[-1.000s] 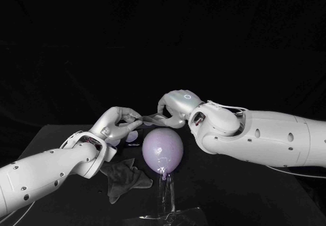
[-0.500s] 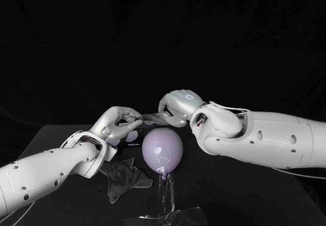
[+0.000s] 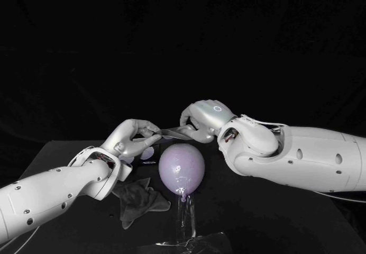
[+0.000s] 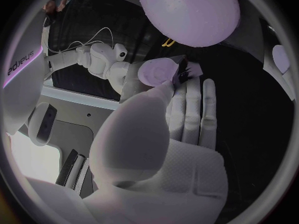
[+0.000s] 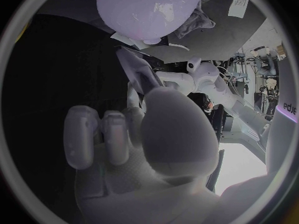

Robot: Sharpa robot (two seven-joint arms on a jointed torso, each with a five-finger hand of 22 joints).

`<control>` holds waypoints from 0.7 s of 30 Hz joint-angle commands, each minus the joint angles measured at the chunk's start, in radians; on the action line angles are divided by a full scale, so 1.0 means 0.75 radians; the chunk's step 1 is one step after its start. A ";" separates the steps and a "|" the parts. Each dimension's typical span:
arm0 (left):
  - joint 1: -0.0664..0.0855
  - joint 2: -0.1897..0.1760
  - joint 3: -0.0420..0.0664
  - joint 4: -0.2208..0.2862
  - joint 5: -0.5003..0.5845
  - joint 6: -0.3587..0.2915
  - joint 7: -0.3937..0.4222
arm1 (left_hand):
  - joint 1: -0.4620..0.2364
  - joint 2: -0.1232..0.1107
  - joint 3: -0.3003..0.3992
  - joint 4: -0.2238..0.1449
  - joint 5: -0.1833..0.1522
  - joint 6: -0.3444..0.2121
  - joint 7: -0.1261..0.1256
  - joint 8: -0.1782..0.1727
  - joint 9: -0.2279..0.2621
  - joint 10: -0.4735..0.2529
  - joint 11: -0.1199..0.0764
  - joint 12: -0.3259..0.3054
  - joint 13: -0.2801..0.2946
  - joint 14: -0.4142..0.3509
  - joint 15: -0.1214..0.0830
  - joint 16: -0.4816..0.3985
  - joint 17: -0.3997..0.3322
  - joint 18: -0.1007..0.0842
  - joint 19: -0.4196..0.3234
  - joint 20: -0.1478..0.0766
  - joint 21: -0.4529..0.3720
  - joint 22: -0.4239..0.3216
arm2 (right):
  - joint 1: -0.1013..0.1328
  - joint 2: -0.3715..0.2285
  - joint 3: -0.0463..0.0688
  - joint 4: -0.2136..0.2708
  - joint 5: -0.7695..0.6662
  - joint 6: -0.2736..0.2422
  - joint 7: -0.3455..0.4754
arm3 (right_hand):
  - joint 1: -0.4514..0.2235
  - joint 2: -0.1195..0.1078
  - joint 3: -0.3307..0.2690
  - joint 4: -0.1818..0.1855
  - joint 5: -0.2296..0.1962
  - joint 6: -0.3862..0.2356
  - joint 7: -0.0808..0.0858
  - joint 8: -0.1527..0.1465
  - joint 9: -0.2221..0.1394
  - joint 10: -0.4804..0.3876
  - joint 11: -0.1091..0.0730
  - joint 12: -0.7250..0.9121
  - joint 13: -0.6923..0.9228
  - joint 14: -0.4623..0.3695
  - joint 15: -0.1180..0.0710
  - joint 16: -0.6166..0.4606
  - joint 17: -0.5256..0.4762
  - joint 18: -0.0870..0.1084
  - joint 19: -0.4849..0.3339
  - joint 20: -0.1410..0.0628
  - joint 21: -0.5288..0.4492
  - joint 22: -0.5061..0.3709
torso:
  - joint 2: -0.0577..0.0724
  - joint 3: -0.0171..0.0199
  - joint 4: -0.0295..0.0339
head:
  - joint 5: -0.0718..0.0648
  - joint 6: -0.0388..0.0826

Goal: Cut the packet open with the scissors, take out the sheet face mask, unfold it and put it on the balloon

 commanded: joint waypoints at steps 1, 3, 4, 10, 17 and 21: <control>-0.001 -0.006 0.000 -0.010 0.008 0.004 -0.012 | 0.004 0.013 0.007 0.000 0.004 -0.002 0.007 0.005 0.241 0.001 -0.006 0.008 0.004 -0.011 0.001 0.008 0.002 0.019 -0.011 0.000 0.008 0.002 | 0.006 -0.018 0.004 0.005 -0.035 -0.034 -0.025 | 0.004 -0.007 0.031 -0.004 0.008 -0.016 0.003 0.013 0.009 0.055 -0.004 -0.009 0.247 0.139 -0.002 0.005 0.351 -0.025 0.077 -0.008 0.003 0.306 | 0.000 -0.0004 0.0011 | 0.000 0.001; -0.001 -0.007 0.000 -0.010 0.008 0.004 -0.012 | 0.004 0.013 0.007 0.000 0.004 -0.002 0.007 0.005 0.241 0.001 -0.006 0.008 0.004 -0.011 0.001 0.008 0.002 0.019 -0.011 0.000 0.008 0.002 | 0.007 -0.025 0.005 0.011 -0.038 -0.036 -0.027 | 0.004 -0.010 0.040 -0.005 0.006 -0.018 0.004 0.015 0.010 0.054 -0.003 -0.011 0.246 0.139 -0.002 0.005 0.351 -0.025 0.077 -0.007 0.004 0.306 | 0.000 -0.0006 0.0014 | 0.000 0.001; -0.001 -0.007 0.000 -0.011 0.008 0.004 -0.013 | 0.003 0.012 0.008 0.000 0.004 -0.002 0.007 0.005 0.242 0.001 -0.006 0.009 0.004 -0.011 0.001 0.009 0.002 0.019 -0.012 0.000 0.009 0.003 | 0.008 -0.028 0.005 0.015 -0.039 -0.038 -0.028 | 0.003 -0.012 0.051 -0.006 0.005 -0.022 0.004 0.018 0.011 0.052 -0.003 -0.015 0.244 0.139 -0.001 0.005 0.351 -0.025 0.077 -0.007 0.004 0.306 | 0.000 -0.0008 0.0011 | 0.000 0.001; -0.001 -0.006 -0.001 -0.012 0.008 0.004 -0.015 | 0.003 0.012 0.009 0.000 0.004 -0.003 0.007 0.006 0.245 0.000 -0.006 0.010 0.005 -0.011 0.001 0.010 0.004 0.019 -0.014 0.000 0.011 0.004 | 0.014 -0.045 0.006 0.037 -0.045 -0.047 -0.031 | -0.005 -0.020 0.078 -0.005 0.002 -0.033 0.008 0.025 0.013 0.038 0.000 -0.047 0.228 0.139 0.001 0.005 0.351 -0.024 0.075 -0.005 -0.001 0.304 | 0.001 -0.0011 0.0013 | -0.001 0.000; -0.001 -0.006 -0.001 -0.013 0.007 0.004 -0.019 | 0.003 0.012 0.009 0.000 0.004 -0.004 0.007 0.006 0.247 0.000 -0.006 0.011 0.006 -0.012 0.001 0.011 0.004 0.019 -0.014 0.000 0.011 0.004 | 0.019 -0.061 0.007 0.065 -0.053 -0.054 -0.033 | -0.008 -0.023 0.086 -0.005 0.003 -0.037 0.009 0.027 0.013 0.035 0.001 -0.054 0.224 0.139 0.002 0.005 0.351 -0.024 0.075 -0.005 -0.001 0.304 | 0.000 -0.0005 0.0013 | -0.001 -0.001; -0.001 -0.005 -0.001 -0.016 0.007 0.004 -0.021 | 0.003 0.012 0.009 0.000 0.004 -0.004 0.007 0.006 0.247 0.000 -0.006 0.011 0.006 -0.012 0.001 0.011 0.004 0.019 -0.014 0.000 0.011 0.004 | 0.022 -0.073 0.008 0.081 -0.059 -0.057 -0.036 | -0.010 -0.026 0.091 -0.005 0.003 -0.040 0.010 0.029 0.014 0.032 0.002 -0.060 0.221 0.139 0.002 0.005 0.351 -0.024 0.075 -0.004 0.000 0.305 | 0.001 -0.0008 0.0009 | -0.001 -0.001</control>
